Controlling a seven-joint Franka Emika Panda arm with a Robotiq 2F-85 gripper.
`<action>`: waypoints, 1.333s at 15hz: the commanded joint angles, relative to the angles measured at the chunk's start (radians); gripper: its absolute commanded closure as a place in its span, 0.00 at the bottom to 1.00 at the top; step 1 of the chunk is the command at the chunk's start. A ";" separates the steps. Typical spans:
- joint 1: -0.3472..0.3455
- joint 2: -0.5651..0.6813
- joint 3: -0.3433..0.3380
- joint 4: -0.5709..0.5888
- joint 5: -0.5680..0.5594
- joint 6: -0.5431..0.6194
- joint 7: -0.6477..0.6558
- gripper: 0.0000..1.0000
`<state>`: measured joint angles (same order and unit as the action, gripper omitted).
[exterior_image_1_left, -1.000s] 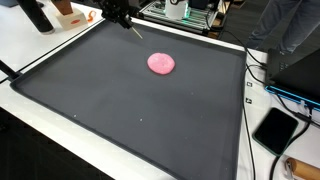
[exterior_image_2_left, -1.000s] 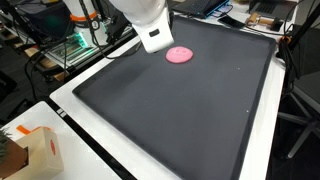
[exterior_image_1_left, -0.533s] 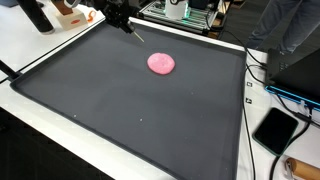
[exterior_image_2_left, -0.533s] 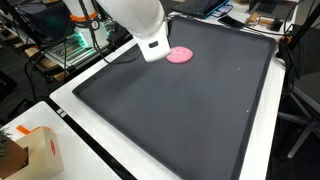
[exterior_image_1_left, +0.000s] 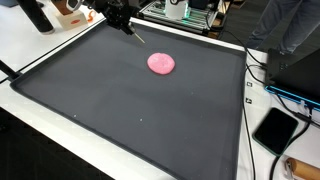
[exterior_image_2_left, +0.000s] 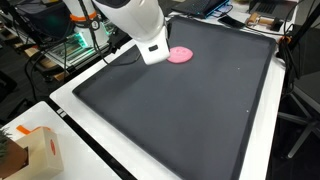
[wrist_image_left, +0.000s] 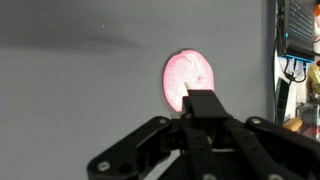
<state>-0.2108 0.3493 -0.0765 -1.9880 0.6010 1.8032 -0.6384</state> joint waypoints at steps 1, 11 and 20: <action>-0.015 0.004 0.006 0.006 0.013 0.001 0.009 0.97; -0.006 -0.036 0.011 0.034 0.002 -0.017 0.037 0.97; 0.049 -0.120 0.038 0.051 -0.044 -0.025 0.134 0.97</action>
<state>-0.1827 0.2676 -0.0459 -1.9353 0.5924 1.7979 -0.5562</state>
